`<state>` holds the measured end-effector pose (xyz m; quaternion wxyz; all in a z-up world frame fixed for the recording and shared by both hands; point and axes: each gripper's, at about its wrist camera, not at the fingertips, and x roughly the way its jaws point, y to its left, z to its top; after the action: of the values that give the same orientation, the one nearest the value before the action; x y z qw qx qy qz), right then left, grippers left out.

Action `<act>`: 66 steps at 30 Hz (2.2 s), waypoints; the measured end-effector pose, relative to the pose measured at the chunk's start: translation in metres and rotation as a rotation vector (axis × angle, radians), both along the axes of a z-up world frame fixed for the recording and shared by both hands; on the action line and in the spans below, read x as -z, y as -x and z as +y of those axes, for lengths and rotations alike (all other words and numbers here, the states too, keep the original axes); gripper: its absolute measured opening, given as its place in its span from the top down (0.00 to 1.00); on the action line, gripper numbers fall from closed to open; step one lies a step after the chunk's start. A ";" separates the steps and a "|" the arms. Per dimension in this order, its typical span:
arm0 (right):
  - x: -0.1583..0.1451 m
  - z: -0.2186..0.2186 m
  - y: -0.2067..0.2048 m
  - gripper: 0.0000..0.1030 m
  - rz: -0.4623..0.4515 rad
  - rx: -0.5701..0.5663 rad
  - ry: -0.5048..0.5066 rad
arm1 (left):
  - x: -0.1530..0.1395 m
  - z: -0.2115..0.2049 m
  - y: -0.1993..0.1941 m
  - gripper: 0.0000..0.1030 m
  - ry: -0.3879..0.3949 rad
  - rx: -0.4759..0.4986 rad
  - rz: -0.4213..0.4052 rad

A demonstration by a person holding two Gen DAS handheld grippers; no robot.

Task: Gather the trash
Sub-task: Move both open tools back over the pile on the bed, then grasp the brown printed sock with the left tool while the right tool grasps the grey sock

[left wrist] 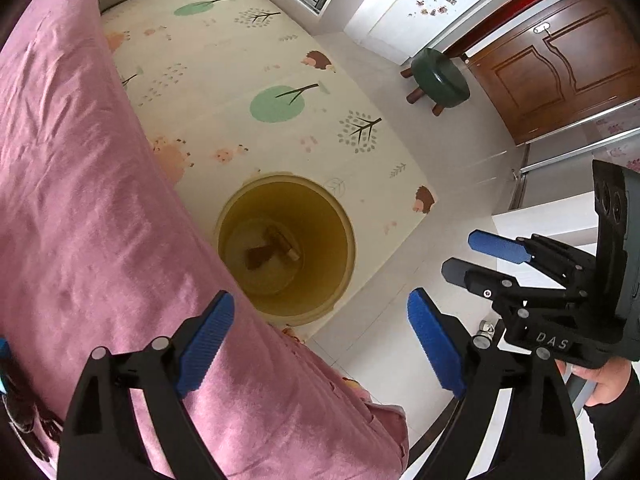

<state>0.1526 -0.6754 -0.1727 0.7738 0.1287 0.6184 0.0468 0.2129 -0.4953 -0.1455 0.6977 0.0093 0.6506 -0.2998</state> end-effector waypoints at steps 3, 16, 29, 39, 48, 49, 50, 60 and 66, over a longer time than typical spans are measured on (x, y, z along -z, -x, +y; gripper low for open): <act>-0.010 0.013 -0.003 0.48 -0.012 -0.032 0.002 | -0.005 0.013 0.002 0.15 0.003 -0.018 -0.005; -0.050 0.128 -0.010 0.48 -0.067 -0.227 -0.050 | -0.035 0.134 0.026 0.15 -0.023 -0.194 -0.059; -0.062 0.266 -0.012 0.48 -0.073 -0.445 -0.103 | -0.047 0.272 0.051 0.15 -0.101 -0.391 -0.095; -0.052 0.354 -0.014 0.56 -0.055 -0.583 -0.121 | -0.034 0.359 0.065 0.15 -0.145 -0.543 -0.069; -0.028 0.403 -0.031 0.58 -0.020 -0.621 -0.127 | 0.002 0.397 0.061 0.15 -0.189 -0.567 -0.024; -0.026 0.405 -0.032 0.58 -0.018 -0.623 -0.130 | 0.007 0.401 0.059 0.15 -0.193 -0.568 -0.016; -0.024 0.409 -0.034 0.58 -0.016 -0.628 -0.130 | 0.011 0.403 0.058 0.15 -0.196 -0.571 -0.012; -0.015 0.433 -0.048 0.58 0.007 -0.661 -0.147 | 0.051 0.414 0.042 0.21 -0.220 -0.566 0.045; -0.012 0.447 -0.050 0.58 0.020 -0.690 -0.157 | 0.066 0.429 0.035 0.52 -0.238 -0.597 0.073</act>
<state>0.2023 -0.2284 -0.1608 0.6942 -0.0282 0.6273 0.3518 0.1777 -0.0659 -0.2110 0.7252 -0.1113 0.6795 -0.0037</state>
